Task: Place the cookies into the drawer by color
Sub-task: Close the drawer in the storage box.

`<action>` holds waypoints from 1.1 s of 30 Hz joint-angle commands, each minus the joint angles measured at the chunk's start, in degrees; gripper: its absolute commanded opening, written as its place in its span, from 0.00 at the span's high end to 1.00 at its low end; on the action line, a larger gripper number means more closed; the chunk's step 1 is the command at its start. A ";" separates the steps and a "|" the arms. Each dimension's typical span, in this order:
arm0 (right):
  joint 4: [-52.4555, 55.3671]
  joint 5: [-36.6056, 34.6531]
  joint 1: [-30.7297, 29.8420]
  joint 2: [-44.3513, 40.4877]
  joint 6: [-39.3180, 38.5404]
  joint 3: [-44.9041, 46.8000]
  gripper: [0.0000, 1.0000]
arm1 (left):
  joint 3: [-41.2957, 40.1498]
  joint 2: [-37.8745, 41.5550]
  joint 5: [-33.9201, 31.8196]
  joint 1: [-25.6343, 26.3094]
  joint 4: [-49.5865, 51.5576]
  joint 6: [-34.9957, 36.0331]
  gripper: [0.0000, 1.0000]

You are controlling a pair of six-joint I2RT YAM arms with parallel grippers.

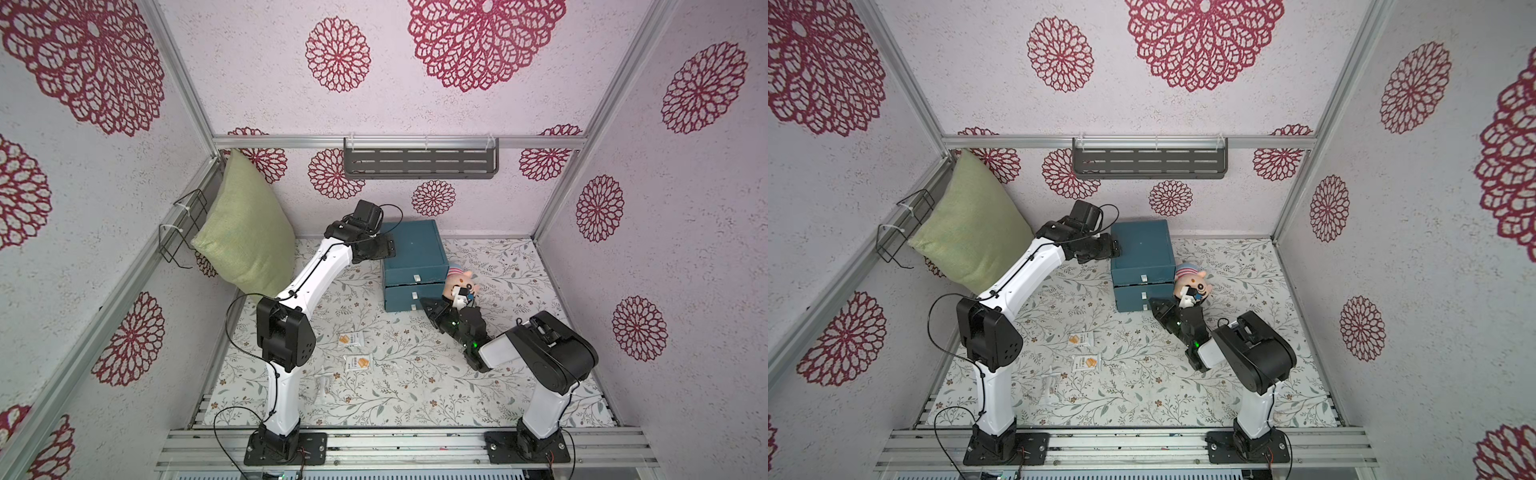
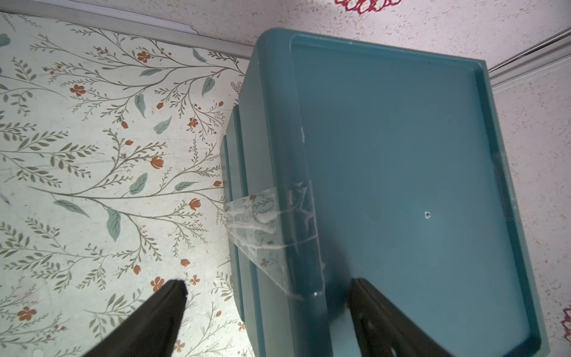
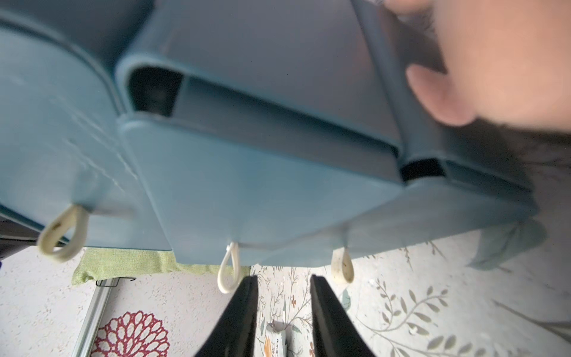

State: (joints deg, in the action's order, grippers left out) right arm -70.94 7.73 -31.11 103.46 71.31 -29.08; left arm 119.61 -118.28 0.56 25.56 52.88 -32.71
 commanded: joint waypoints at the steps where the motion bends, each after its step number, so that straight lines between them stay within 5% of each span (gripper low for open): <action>1: -3.81 -0.56 0.17 0.71 1.50 -1.90 0.66 | -1.39 -0.70 -1.60 -0.08 3.09 1.16 0.11; 26: -1.58 0.03 0.51 4.04 3.11 -7.22 0.65 | -3.68 0.07 -1.42 -0.10 1.89 1.15 0.11; 33: -2.71 -1.46 -0.32 0.75 3.06 -0.34 0.65 | -4.46 0.07 -1.05 -0.16 1.30 1.11 0.11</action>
State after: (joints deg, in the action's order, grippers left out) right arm -72.18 7.53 -30.98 107.31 74.15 -31.94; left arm 117.47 -117.73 0.62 25.56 49.95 -32.75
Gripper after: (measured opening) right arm 0.346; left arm 0.893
